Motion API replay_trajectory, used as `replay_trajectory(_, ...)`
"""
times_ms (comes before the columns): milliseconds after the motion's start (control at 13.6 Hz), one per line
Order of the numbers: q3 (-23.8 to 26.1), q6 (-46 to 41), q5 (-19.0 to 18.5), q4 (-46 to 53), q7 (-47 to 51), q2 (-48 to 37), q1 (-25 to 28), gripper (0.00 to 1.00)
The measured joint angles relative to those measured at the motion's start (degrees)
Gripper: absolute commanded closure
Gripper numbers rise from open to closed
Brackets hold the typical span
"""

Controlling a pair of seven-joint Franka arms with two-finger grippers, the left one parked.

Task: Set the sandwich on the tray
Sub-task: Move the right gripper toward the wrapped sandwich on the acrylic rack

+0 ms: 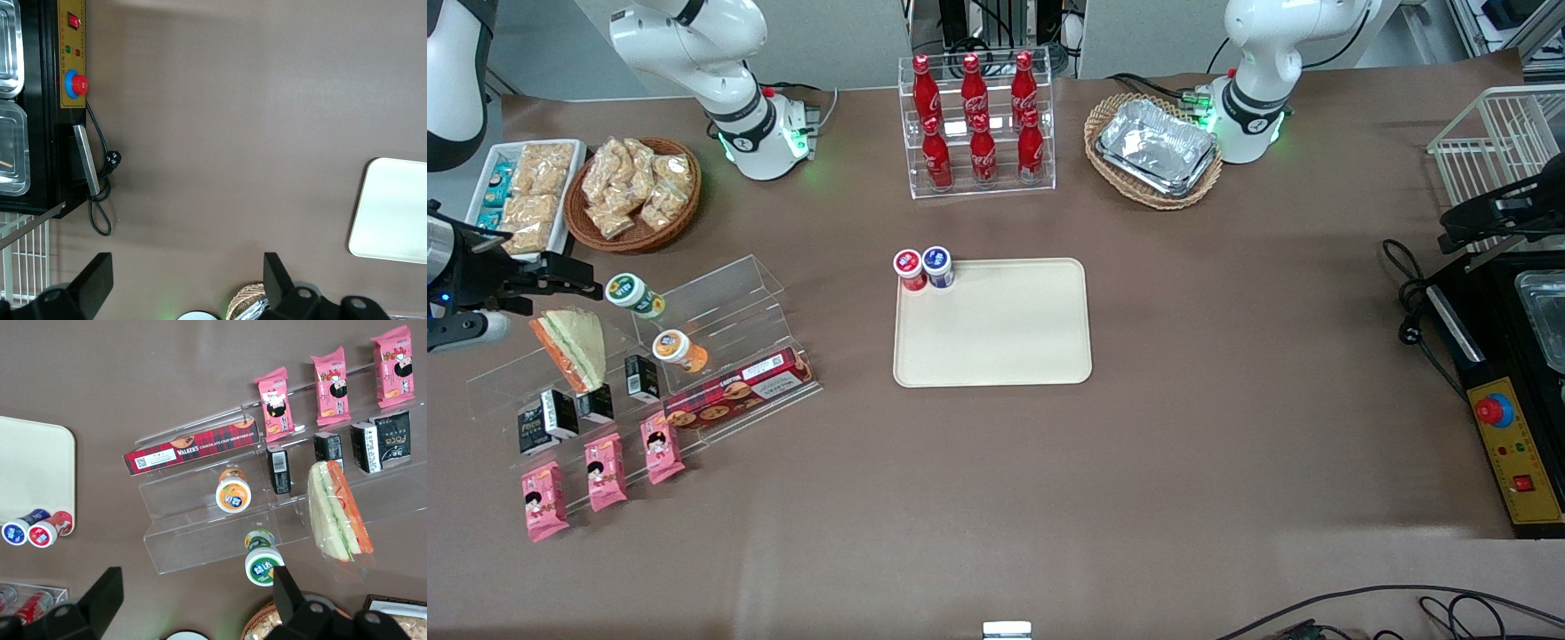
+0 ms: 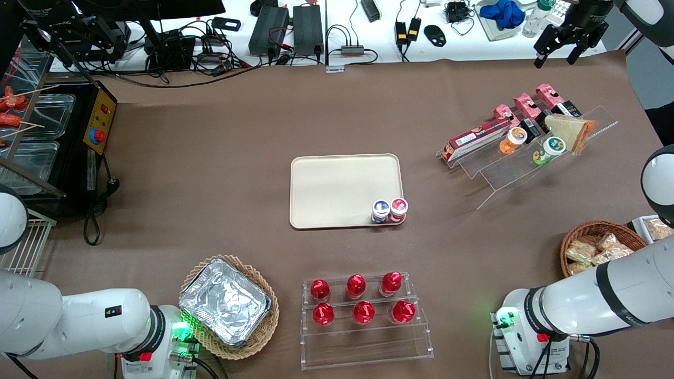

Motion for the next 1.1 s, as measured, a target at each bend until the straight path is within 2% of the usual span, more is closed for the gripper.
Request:
replay_trajectory(367, -0.48, -2.15, -0.01, -0.07, 1.32, 0.03, -0.17, 0.0)
replay_trajectory(807, -1.86, -7.32, 0.0, -0.11, 1.21, -0.41, -3.23, 0.0)
replay_trajectory(1100, -1.91, -5.86, -1.33, -2.36, -1.72, -1.98, -3.24, 0.0)
